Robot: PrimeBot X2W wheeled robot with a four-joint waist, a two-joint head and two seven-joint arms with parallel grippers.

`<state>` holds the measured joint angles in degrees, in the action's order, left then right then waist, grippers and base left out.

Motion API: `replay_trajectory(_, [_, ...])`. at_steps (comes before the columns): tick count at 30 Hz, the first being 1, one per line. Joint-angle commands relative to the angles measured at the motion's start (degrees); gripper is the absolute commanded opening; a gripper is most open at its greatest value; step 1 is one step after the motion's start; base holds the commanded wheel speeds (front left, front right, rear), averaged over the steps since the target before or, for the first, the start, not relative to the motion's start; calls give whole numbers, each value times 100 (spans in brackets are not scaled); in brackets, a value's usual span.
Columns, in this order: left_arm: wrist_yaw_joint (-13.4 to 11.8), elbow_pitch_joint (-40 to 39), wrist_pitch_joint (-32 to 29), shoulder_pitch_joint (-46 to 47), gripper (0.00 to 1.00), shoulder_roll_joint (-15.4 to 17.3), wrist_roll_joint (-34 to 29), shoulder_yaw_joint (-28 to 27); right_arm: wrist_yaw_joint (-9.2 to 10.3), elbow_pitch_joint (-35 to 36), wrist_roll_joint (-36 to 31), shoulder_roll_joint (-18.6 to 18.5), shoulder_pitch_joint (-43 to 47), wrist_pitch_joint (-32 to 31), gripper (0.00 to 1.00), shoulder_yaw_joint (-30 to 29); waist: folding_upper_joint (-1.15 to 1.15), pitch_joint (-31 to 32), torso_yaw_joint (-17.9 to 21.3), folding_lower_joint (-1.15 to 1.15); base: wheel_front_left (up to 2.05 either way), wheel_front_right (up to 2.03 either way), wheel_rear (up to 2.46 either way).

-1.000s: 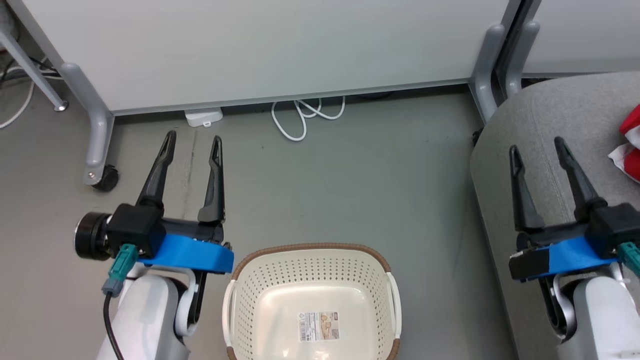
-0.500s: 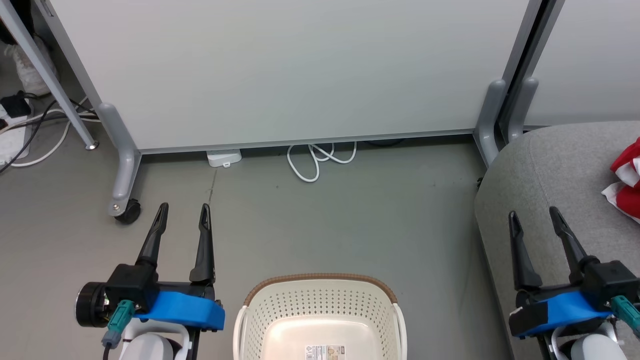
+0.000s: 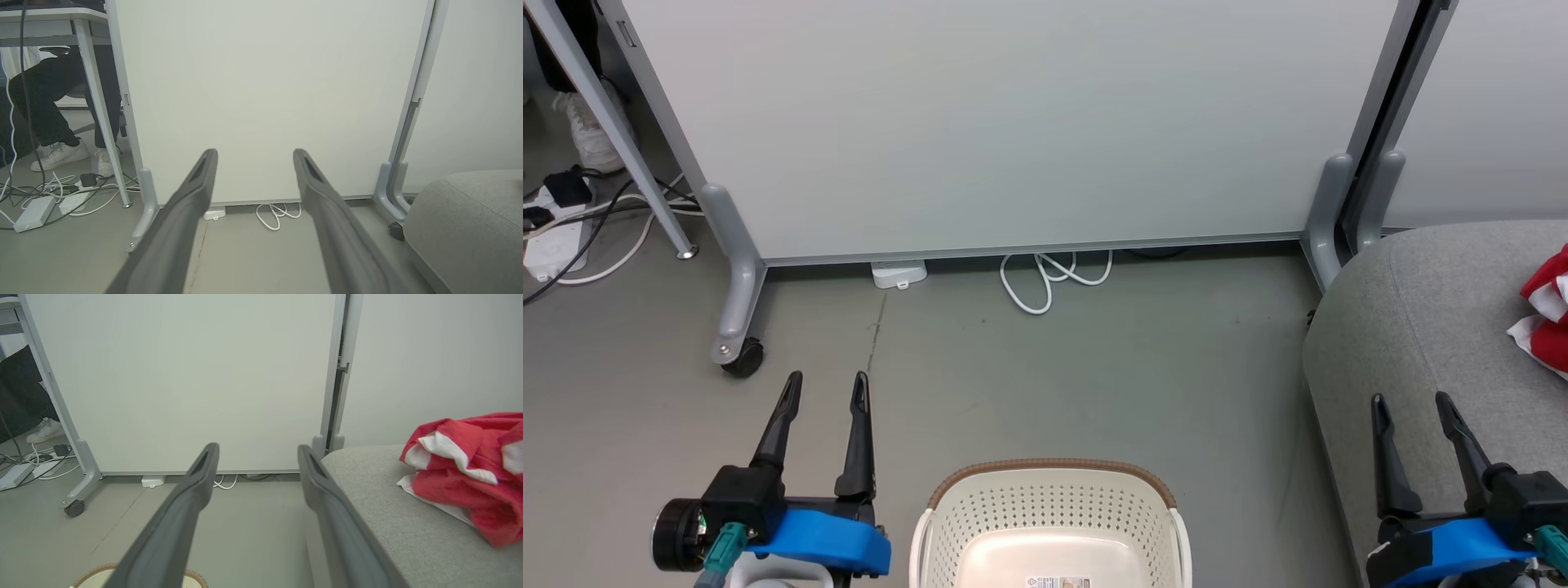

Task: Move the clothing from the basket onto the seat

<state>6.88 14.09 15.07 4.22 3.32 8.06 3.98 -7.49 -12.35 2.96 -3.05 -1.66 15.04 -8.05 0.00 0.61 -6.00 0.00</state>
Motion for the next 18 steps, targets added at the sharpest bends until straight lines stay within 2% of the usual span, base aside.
replay_trajectory(1, [19,17,14,-66,100,-8,-19,-44,-1,-23,49,16,75,21,100,-26,0,6,-3,0,0,0,0])
replay_trajectory(16, [65,140,14,-153,100,-39,-62,-96,-1,-222,318,20,123,21,100,7,0,58,-28,0,0,0,0])
replay_trajectory(17, [22,175,-4,-143,0,-32,-19,-92,0,-262,303,14,84,-11,0,12,0,59,-28,0,0,0,0])
replay_trajectory(18, [22,227,-11,-187,0,-34,-8,-93,0,-323,306,23,91,-22,0,12,0,59,-28,1,0,0,0])
